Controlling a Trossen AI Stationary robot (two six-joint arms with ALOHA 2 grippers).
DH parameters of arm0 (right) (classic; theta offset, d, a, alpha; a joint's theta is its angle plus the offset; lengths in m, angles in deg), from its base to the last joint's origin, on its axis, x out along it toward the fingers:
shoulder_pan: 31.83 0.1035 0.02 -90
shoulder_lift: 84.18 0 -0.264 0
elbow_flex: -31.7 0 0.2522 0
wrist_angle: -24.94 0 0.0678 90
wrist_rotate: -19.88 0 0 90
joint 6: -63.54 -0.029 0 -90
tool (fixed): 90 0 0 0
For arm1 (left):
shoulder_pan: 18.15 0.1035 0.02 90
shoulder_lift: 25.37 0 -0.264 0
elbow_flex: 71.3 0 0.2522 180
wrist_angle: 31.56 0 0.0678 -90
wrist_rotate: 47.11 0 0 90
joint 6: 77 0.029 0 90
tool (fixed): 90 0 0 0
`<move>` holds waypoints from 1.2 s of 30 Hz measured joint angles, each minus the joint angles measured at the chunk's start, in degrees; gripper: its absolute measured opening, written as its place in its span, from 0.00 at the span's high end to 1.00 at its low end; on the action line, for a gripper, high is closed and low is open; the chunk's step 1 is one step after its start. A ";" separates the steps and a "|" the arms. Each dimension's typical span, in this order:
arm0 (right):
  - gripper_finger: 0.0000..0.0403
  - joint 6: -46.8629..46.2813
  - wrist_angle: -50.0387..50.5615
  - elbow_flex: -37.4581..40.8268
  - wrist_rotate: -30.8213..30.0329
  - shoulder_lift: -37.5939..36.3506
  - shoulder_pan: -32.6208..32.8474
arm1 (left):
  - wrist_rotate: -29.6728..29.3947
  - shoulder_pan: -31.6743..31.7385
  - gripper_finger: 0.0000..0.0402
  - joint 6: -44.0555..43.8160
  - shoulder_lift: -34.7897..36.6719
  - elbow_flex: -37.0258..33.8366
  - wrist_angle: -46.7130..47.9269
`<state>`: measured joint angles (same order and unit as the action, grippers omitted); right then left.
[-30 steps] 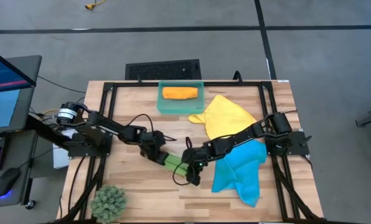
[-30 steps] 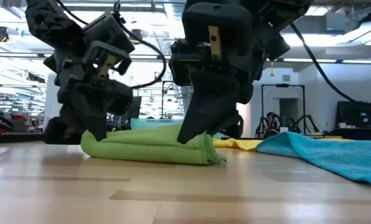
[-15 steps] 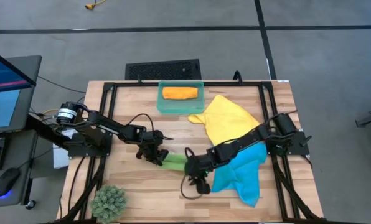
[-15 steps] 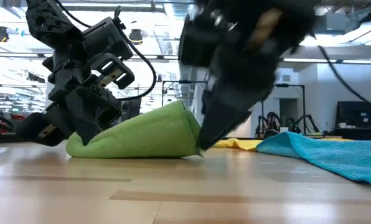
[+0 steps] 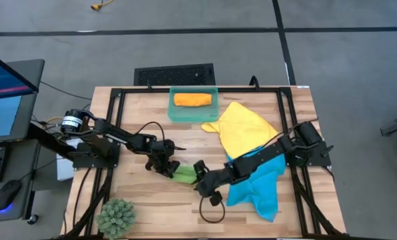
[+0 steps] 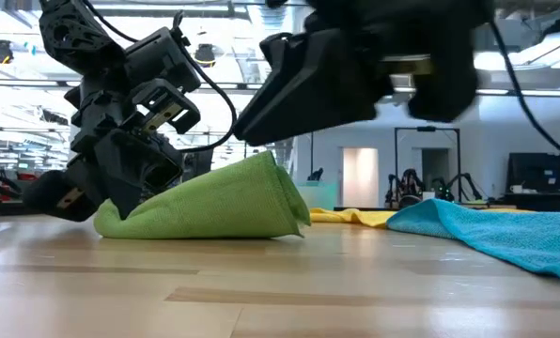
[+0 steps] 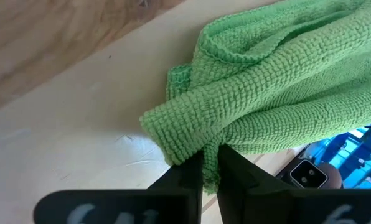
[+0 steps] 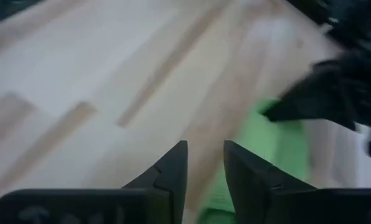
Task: Roll microfiber towels into tight, uniform cylinder then place into a basket
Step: Fold the green towel
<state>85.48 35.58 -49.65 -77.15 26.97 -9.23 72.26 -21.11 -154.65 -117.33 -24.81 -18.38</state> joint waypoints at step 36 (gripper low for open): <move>0.80 -18.98 7.84 -0.30 0.95 7.16 -4.39 | 0.89 -0.04 0.80 9.64 -0.02 0.07 -0.50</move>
<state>66.50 43.42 -49.95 -76.19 34.13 -13.62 73.15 -21.15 -145.01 -117.35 -24.74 -18.87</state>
